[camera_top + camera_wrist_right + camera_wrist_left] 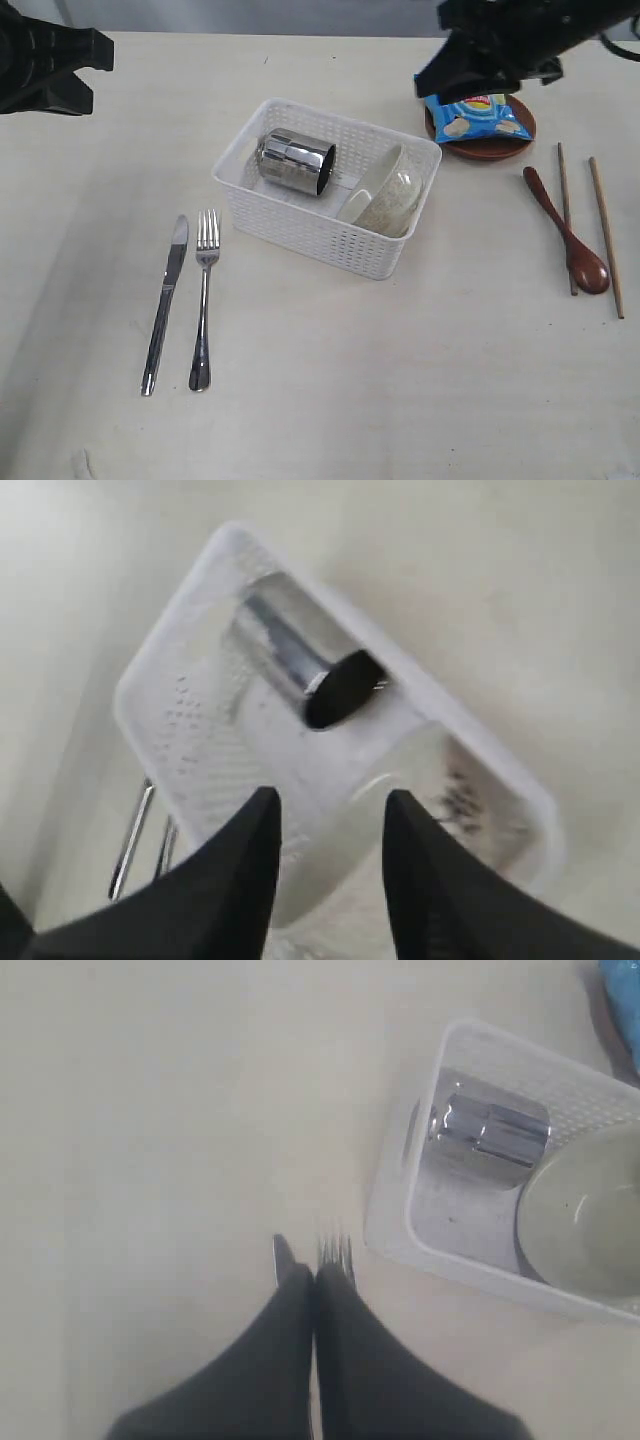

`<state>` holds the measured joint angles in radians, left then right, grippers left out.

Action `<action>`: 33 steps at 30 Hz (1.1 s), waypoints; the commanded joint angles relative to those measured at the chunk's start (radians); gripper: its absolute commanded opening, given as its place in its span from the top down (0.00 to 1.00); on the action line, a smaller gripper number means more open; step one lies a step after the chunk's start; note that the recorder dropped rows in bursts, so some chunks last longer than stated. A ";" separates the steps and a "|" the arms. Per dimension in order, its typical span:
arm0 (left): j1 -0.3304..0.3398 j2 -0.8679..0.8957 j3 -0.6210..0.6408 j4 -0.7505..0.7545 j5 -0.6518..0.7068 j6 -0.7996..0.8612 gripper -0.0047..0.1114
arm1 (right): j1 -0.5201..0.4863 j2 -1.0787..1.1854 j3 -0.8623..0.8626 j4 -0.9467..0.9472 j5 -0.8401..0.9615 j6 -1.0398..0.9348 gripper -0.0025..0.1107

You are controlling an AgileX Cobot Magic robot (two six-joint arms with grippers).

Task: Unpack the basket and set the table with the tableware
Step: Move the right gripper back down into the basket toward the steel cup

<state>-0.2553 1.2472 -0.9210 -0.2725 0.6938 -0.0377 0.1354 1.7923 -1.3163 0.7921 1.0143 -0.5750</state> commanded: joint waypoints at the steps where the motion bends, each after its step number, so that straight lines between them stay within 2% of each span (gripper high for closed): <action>1: 0.002 -0.001 0.007 -0.004 0.002 0.000 0.96 | 0.177 -0.002 -0.073 -0.098 -0.055 0.116 0.67; 5: 0.002 -0.001 0.007 -0.004 0.002 0.000 0.96 | 0.334 0.019 -0.096 -0.371 0.035 0.321 0.68; 6: 0.002 -0.001 0.007 -0.004 0.003 0.000 0.96 | 0.350 0.021 -0.092 -0.389 0.035 0.323 0.71; 8: 0.002 -0.001 0.007 -0.004 0.006 0.000 0.96 | 0.406 0.038 -0.090 -0.391 0.117 0.321 0.84; 11: 0.002 -0.001 0.007 -0.004 0.006 0.000 0.96 | 0.487 0.045 -0.086 -0.440 0.142 0.318 0.84; 13: 0.002 -0.001 0.007 -0.004 0.007 0.000 0.96 | 0.540 0.064 -0.076 -0.556 0.147 0.374 0.85; 14: 0.002 -0.001 0.007 -0.004 0.009 0.000 0.96 | 0.559 0.083 -0.061 -0.618 0.159 0.414 0.91; 16: 0.001 -0.001 0.007 -0.006 0.010 0.000 0.96 | 0.564 0.109 -0.033 -0.658 0.152 0.430 0.98; 23: 0.001 -0.001 0.007 -0.027 0.010 0.015 0.96 | 0.564 0.165 -0.027 -0.818 0.084 0.507 0.98; 33: 0.001 -0.001 0.007 -0.027 0.010 0.015 0.96 | 0.564 0.242 -0.085 -0.884 -0.019 0.501 0.98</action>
<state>-0.2553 1.2472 -0.9210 -0.2984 0.7002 -0.0280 0.6999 2.0244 -1.3773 -0.0440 1.0273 -0.0740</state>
